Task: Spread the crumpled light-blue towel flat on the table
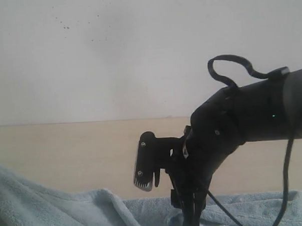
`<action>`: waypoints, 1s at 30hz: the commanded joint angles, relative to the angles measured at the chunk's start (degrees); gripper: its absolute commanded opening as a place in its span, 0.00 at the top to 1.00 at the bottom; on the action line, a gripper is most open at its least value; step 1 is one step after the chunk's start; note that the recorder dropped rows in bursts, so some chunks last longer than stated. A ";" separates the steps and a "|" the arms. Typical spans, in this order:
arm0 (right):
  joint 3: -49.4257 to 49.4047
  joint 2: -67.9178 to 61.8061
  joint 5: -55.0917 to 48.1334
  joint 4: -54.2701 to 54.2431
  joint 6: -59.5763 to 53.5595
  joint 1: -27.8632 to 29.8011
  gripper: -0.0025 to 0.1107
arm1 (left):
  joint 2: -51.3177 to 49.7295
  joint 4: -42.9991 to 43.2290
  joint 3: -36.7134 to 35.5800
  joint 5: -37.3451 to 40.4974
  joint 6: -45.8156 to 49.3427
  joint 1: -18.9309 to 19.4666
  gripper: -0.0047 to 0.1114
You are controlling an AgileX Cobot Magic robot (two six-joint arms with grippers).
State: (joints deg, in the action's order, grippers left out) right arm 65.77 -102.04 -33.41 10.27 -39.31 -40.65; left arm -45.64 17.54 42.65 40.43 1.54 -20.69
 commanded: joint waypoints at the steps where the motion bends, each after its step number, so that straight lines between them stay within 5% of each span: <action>1: 2.63 -3.06 -2.10 1.58 -1.16 -1.67 0.47 | -0.05 -0.71 -0.60 -1.39 0.03 -0.03 0.93; 30: 3.57 -10.58 -2.82 6.14 -4.14 -4.55 0.47 | -0.05 -2.17 -0.70 -2.60 0.28 -0.03 0.93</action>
State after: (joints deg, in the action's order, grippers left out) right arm 69.00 -112.09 -37.18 16.55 -42.88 -45.08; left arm -45.64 15.88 42.21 38.78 1.76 -20.69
